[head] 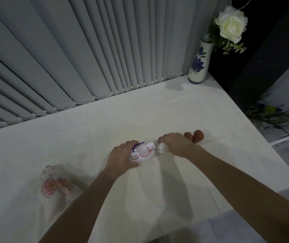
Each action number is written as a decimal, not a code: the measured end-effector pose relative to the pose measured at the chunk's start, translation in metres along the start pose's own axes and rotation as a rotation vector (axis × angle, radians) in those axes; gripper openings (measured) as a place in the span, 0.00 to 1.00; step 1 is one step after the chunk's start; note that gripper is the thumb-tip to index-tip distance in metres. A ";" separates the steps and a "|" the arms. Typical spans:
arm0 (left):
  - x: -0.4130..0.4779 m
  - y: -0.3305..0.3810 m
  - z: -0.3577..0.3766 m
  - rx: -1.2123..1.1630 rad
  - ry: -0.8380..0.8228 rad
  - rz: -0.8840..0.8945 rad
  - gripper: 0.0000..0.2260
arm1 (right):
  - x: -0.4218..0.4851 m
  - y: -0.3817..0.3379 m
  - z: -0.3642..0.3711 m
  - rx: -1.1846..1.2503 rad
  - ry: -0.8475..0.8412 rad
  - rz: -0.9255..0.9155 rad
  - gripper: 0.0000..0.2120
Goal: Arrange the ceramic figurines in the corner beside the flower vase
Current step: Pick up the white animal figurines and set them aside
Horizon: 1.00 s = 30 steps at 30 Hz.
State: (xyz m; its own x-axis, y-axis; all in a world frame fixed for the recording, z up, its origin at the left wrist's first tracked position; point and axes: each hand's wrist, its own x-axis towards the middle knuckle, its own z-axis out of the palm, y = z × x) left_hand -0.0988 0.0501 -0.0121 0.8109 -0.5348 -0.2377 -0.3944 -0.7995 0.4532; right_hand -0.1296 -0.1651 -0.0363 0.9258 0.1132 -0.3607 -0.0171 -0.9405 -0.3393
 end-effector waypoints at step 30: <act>-0.133 -0.149 -0.082 -0.340 0.509 -0.691 0.34 | 0.081 -0.217 -0.012 0.338 -0.264 -0.236 0.25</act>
State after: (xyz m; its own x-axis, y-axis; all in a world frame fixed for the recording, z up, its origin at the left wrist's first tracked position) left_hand -0.1127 0.2628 0.0221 0.9428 0.2810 -0.1796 0.3314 -0.7297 0.5981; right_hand -0.0466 0.0445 0.0187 0.7925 0.4295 -0.4329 0.0198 -0.7276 -0.6857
